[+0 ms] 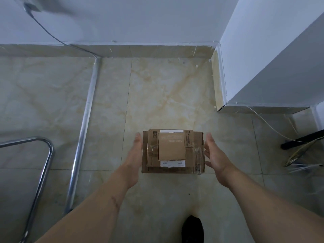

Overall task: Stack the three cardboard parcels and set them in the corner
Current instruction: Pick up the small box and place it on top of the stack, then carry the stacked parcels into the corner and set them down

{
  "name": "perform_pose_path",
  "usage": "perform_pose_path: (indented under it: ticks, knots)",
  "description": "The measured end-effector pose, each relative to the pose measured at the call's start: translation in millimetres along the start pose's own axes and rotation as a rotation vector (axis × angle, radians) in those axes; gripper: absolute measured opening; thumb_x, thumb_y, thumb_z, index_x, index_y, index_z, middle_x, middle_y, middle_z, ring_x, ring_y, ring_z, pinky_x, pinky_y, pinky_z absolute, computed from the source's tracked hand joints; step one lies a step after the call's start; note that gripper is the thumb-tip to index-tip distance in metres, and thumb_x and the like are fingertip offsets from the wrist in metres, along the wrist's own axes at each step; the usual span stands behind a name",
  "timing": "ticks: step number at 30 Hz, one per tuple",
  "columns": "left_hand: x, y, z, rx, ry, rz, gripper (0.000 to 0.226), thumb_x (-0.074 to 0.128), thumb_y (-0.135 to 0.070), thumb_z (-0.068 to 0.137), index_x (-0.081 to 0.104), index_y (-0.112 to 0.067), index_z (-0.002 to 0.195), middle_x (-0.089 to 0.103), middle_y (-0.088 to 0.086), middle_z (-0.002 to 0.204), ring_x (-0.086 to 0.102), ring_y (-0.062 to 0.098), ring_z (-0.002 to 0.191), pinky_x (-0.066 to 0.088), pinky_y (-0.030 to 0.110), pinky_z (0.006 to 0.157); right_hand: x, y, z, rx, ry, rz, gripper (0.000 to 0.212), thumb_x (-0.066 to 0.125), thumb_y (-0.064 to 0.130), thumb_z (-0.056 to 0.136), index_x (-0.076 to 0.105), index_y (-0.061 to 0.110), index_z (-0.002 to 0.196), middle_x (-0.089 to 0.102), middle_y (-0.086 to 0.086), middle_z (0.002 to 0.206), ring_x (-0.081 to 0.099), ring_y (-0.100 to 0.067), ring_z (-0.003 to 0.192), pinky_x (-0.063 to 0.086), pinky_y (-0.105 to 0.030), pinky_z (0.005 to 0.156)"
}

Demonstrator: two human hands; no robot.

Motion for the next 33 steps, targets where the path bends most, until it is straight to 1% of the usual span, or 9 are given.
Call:
perform_pose_path:
  ticks: [2, 4, 6, 16, 20, 24, 28, 31, 33]
  knots:
    - [-12.3, -0.3, -3.6, -0.017, -0.045, -0.031, 0.081, 0.013, -0.074, 0.092, 0.022, -0.027, 0.156, 0.025, -0.011, 0.161, 0.024, 0.024, 0.146, 0.012, 0.047, 0.120, -19.9, 3.6, -6.0, -0.007, -0.063, -0.007, 0.031, 0.026, 0.056, 0.114, 0.056, 0.049, 0.115, 0.063, 0.019, 0.115, 0.054, -0.010, 0.121, 0.032, -0.041, 0.127]
    - [-21.1, 5.3, -3.8, -0.032, -0.093, -0.054, 0.087, 0.014, -0.078, 0.088, 0.015, -0.027, 0.158, 0.014, -0.009, 0.165, 0.013, 0.028, 0.150, 0.008, 0.048, 0.120, -38.2, -6.8, -5.6, 0.006, -0.095, -0.003, 0.053, 0.028, 0.060, 0.112, 0.044, 0.039, 0.158, 0.053, 0.008, 0.161, 0.045, -0.017, 0.152, 0.026, -0.046, 0.134]
    - [-26.6, 6.5, -2.0, -0.018, -0.120, -0.061, 0.089, 0.015, -0.080, 0.086, 0.015, -0.027, 0.158, 0.014, -0.009, 0.165, 0.012, 0.028, 0.150, 0.007, 0.049, 0.120, -47.2, -20.0, 2.7, 0.040, -0.093, 0.000, 0.073, 0.029, 0.065, 0.110, 0.028, 0.028, 0.173, 0.031, 0.001, 0.180, 0.029, -0.023, 0.166, 0.022, -0.052, 0.136]
    - [-22.9, 57.3, 68.9, -0.074, -0.188, -0.032, 0.090, 0.022, -0.083, 0.083, 0.017, -0.032, 0.157, 0.013, -0.005, 0.165, 0.011, 0.021, 0.151, 0.006, 0.050, 0.119, -32.9, -97.2, 89.0, 0.151, -0.047, 0.055, 0.091, 0.034, 0.079, 0.099, 0.014, 0.035, 0.176, 0.014, 0.005, 0.185, 0.021, -0.031, 0.168, 0.030, -0.061, 0.128]
    - [-19.6, 85.1, 105.6, -0.083, -0.178, -0.043, 0.086, 0.022, -0.079, 0.087, 0.019, -0.030, 0.157, 0.015, -0.005, 0.165, 0.012, 0.021, 0.150, 0.007, 0.048, 0.119, -21.2, -125.8, 125.1, 0.186, -0.033, 0.034, 0.115, 0.038, 0.095, 0.079, 0.014, 0.037, 0.175, 0.026, -0.003, 0.182, 0.034, -0.037, 0.162, 0.036, -0.062, 0.123]
    - [-19.1, 102.9, 133.7, -0.134, -0.169, -0.059, 0.089, 0.028, -0.082, 0.083, 0.030, -0.028, 0.154, 0.025, 0.000, 0.163, 0.021, 0.025, 0.148, 0.013, 0.050, 0.118, -15.8, -152.6, 157.6, 0.196, 0.002, 0.061, 0.155, 0.049, 0.115, 0.036, 0.021, 0.045, 0.172, 0.039, -0.004, 0.176, 0.045, -0.039, 0.156, 0.042, -0.065, 0.120]
    - [-3.2, 108.0, 153.7, -0.157, -0.050, -0.103, 0.074, 0.031, -0.082, 0.078, 0.070, -0.029, 0.114, 0.075, 0.006, 0.115, 0.068, 0.028, 0.107, 0.052, 0.043, 0.085, -9.9, -160.1, 172.2, 0.217, 0.046, 0.071, 0.122, 0.043, 0.109, 0.063, 0.027, 0.050, 0.169, 0.046, -0.003, 0.172, 0.051, -0.038, 0.151, 0.055, -0.049, 0.096]
    - [3.3, 115.4, 164.1, -0.140, -0.052, -0.133, 0.058, 0.029, -0.063, 0.096, 0.070, -0.021, 0.099, 0.080, 0.000, 0.077, 0.076, 0.016, 0.065, 0.055, 0.030, 0.061, -8.6, -160.9, 172.0, 0.246, 0.050, 0.053, 0.116, 0.039, 0.101, 0.061, 0.034, 0.051, 0.165, 0.055, -0.003, 0.166, 0.056, -0.039, 0.146, 0.050, -0.045, 0.089]
    - [6.5, 116.4, 165.5, -0.131, -0.037, -0.146, 0.053, 0.029, -0.055, 0.100, 0.068, -0.020, 0.098, 0.079, -0.002, 0.071, 0.075, 0.014, 0.058, 0.053, 0.027, 0.056, -9.0, -161.6, 171.8, 0.258, 0.055, 0.057, 0.114, 0.038, 0.100, 0.061, 0.038, 0.050, 0.164, 0.057, -0.005, 0.163, 0.058, -0.040, 0.144, 0.049, -0.049, 0.094]
Point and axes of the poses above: each hand's wrist, its own z-axis towards the middle knuckle, its own x-axis out of the palm, y = z × x, the point moved 7 cm from there along z, towards the middle knuckle
